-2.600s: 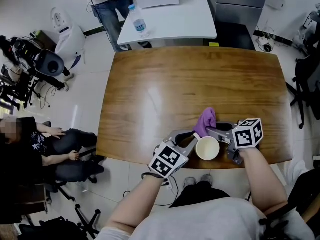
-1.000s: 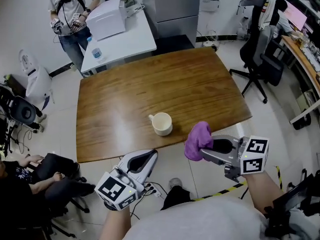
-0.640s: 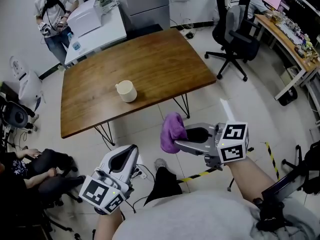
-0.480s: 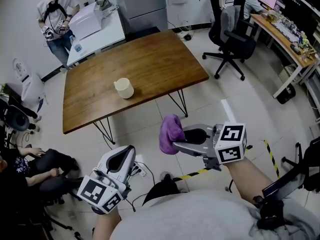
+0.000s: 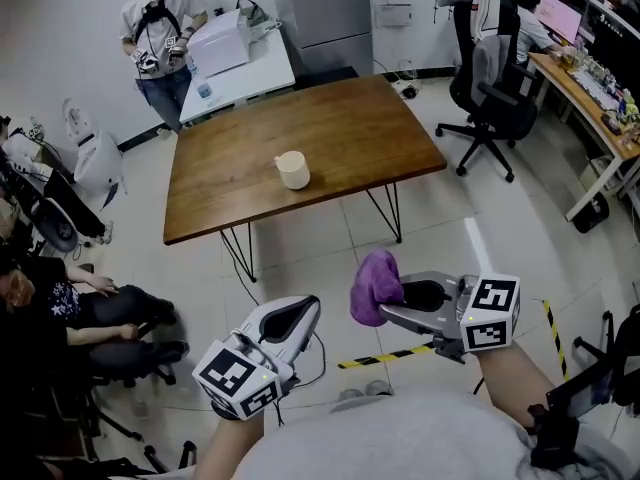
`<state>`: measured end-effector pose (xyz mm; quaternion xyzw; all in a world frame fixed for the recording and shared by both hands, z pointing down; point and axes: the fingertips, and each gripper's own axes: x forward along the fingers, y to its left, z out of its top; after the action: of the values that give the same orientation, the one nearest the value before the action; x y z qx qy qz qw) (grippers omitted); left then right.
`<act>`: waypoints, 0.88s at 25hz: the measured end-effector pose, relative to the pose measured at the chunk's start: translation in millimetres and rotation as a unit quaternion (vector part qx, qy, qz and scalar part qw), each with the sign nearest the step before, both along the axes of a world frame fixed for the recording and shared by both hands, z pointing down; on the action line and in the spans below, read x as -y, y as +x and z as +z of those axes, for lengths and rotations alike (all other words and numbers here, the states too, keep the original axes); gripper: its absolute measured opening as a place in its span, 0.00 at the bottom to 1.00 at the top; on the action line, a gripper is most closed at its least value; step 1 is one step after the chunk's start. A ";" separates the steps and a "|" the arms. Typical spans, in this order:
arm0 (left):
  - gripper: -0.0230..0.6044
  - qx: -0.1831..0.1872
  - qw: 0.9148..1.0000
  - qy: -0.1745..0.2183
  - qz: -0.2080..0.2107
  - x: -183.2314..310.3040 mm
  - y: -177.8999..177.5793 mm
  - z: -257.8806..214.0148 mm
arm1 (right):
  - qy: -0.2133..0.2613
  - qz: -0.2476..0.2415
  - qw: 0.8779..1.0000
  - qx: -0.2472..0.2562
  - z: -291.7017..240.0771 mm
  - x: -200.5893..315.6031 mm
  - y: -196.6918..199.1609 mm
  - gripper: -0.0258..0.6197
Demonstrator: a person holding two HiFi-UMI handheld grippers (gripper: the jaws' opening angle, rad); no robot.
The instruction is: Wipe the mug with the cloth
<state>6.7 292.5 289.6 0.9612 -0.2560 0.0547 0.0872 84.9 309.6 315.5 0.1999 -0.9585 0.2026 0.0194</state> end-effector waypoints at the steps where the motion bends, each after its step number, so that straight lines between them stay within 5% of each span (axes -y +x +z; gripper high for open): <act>1: 0.03 -0.005 1.000 -0.004 0.003 -4.3 -5.2 -0.4 | 0.000 0.002 1.000 0.001 -1.8 -3.6 -5.5 0.19; 22: 0.03 -0.036 0.999 -0.005 0.032 -41.5 -56.2 10.4 | -0.022 0.038 0.999 -0.016 -3.4 -40.6 -59.2 0.19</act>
<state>-49.6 334.0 300.0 0.9697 -0.2217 0.0236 0.0996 25.7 350.3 312.1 0.2387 -0.9450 0.2214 0.0312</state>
